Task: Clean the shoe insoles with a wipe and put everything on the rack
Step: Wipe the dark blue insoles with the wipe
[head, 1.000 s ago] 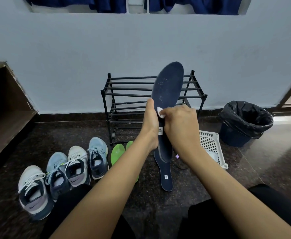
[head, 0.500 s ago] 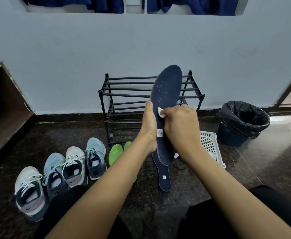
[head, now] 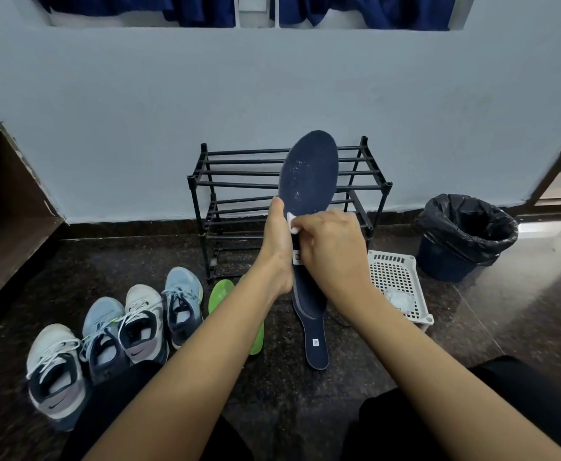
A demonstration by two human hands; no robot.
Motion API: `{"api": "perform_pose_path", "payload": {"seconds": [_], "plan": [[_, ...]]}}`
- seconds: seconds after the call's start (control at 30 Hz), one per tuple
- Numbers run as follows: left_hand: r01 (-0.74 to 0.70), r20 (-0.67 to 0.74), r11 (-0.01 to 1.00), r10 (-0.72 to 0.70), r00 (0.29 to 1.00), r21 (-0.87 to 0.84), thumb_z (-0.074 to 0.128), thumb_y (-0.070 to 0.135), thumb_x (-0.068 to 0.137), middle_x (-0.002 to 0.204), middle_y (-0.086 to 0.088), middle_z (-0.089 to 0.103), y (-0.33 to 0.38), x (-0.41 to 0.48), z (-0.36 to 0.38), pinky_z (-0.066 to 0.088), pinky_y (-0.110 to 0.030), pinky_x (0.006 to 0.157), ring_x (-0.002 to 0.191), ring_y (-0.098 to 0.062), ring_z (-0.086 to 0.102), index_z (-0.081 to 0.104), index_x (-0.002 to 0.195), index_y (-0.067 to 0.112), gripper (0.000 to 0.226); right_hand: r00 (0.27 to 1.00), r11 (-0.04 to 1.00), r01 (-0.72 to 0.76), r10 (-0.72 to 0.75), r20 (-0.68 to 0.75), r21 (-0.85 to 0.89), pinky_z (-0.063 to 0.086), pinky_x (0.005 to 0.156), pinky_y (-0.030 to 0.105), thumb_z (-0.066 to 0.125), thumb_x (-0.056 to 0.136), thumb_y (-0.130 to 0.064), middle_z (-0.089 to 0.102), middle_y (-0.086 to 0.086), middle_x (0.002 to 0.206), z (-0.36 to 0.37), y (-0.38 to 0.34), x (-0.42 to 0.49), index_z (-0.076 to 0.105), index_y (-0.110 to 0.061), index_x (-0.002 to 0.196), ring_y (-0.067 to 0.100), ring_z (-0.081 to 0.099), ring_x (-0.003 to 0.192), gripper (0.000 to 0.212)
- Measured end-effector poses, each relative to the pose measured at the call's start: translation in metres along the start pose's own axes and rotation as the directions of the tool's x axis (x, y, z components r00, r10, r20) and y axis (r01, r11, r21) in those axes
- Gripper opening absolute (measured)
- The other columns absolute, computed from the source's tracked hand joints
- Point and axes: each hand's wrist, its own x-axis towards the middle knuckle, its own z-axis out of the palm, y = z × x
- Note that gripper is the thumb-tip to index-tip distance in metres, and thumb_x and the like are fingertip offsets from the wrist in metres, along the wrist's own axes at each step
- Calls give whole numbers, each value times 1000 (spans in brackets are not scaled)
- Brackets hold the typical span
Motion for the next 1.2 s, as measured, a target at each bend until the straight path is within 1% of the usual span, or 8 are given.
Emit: {"api": "perform_pose_path", "payload": {"seconds": [0.13,0.33,0.47,0.67,0.8,0.97,1.07,1.2], "plan": [[49,48,999,-49,998,13,31,48,97,69,-1,67,3,-4,3,49,-22,59,61,-16,63,65,75,18,50,997,996,-71,73,-31,58,46,62,37,55,70,-2,66,2,60,-6,3,4,72,-16,73,27,55,58,22],[-19,-49,999,21,999,43,31,50,98,69,5,72,8,1,-6,47,-27,64,71,-16,64,69,78,20,52,998,993,-55,52,33,106,46,63,37,51,69,-5,66,1,60,-5,-15,-7,74,-17,75,26,56,60,26],[-33,-26,997,35,999,65,29,47,99,69,5,71,6,-1,-5,48,-25,62,70,-15,64,68,77,20,52,998,994,-50,47,31,101,46,65,39,54,71,-4,67,1,63,-5,-7,-2,74,-18,77,27,57,63,25],[55,51,995,-59,997,78,33,43,94,63,0,61,2,-9,3,45,-18,52,51,-14,59,58,70,18,43,993,990,-114,114,4,88,44,66,36,57,71,-2,67,3,62,-6,1,8,74,-18,77,28,55,61,24],[-15,-5,997,15,1000,70,32,45,97,66,3,69,8,-3,-3,47,-25,60,65,-15,64,67,70,20,50,995,988,-98,95,29,121,41,68,35,56,73,-4,68,1,66,-11,-13,-2,74,-20,79,25,56,65,25],[-49,-43,998,51,998,42,29,44,99,67,4,71,10,-1,-4,48,-24,60,62,-13,64,68,74,20,52,997,989,-73,71,26,131,42,64,34,53,72,-7,67,0,63,-11,-19,-4,74,-19,75,24,56,62,24],[-33,-4,997,34,999,64,29,43,99,64,4,67,4,-4,-1,47,-23,59,61,-13,63,65,62,21,56,996,991,-84,81,35,100,44,65,37,52,73,-5,67,0,62,-9,-9,0,74,-19,77,26,56,62,26],[33,28,996,-35,999,82,31,44,96,69,-1,61,4,-10,4,45,-23,57,59,-16,58,58,74,18,44,994,988,-112,113,-7,102,45,64,35,59,69,-1,66,1,59,-11,-2,5,74,-18,77,27,55,58,24]]}}
